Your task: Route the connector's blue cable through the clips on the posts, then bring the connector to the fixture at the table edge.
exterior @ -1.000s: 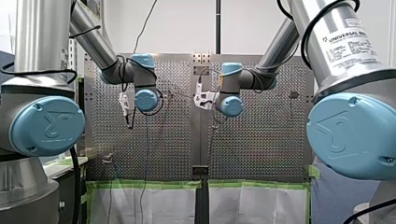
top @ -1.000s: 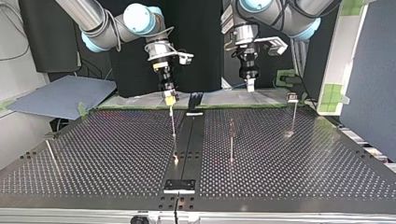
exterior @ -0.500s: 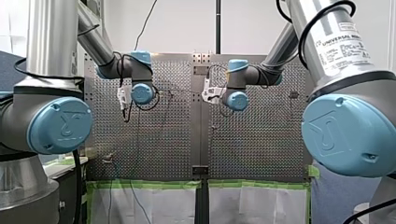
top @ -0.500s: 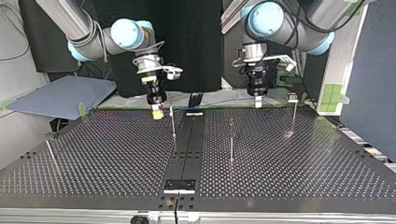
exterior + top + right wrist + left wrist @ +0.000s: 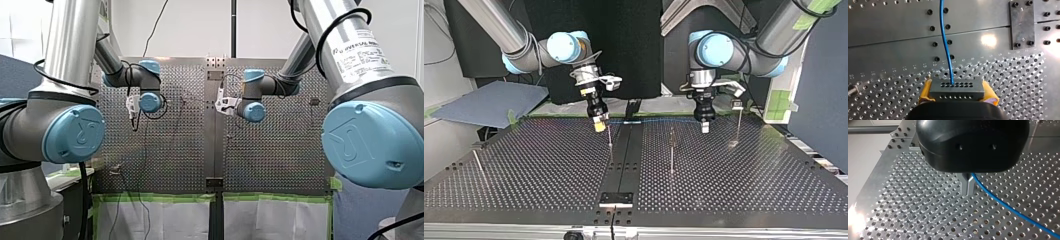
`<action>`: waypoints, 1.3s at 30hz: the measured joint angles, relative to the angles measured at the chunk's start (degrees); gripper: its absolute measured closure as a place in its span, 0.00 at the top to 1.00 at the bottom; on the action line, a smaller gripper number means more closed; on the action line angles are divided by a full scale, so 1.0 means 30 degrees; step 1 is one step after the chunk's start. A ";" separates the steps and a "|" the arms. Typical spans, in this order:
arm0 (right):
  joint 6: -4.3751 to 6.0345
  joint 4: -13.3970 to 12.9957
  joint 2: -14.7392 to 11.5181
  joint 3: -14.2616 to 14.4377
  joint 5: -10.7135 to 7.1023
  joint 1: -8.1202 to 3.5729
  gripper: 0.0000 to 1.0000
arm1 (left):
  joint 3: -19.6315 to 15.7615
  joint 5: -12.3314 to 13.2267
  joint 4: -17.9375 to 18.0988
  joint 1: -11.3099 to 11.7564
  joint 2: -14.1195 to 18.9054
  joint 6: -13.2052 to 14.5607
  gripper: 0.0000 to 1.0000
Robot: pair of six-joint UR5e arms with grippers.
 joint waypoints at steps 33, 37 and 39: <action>0.0234 0.0016 0.0941 -0.0752 -0.0093 -0.0191 0.00 | 0.0764 0.1953 0.0085 0.0791 -0.1020 -0.0351 0.00; 0.0284 -0.0014 0.1048 -0.0967 -0.0116 -0.0189 0.00 | 0.0838 0.2155 0.0095 0.0902 -0.1042 -0.0362 0.00; 0.0290 0.0051 0.1063 -0.1092 -0.0135 -0.0191 0.00 | 0.0868 0.2207 0.0097 0.0940 -0.1047 -0.0395 0.00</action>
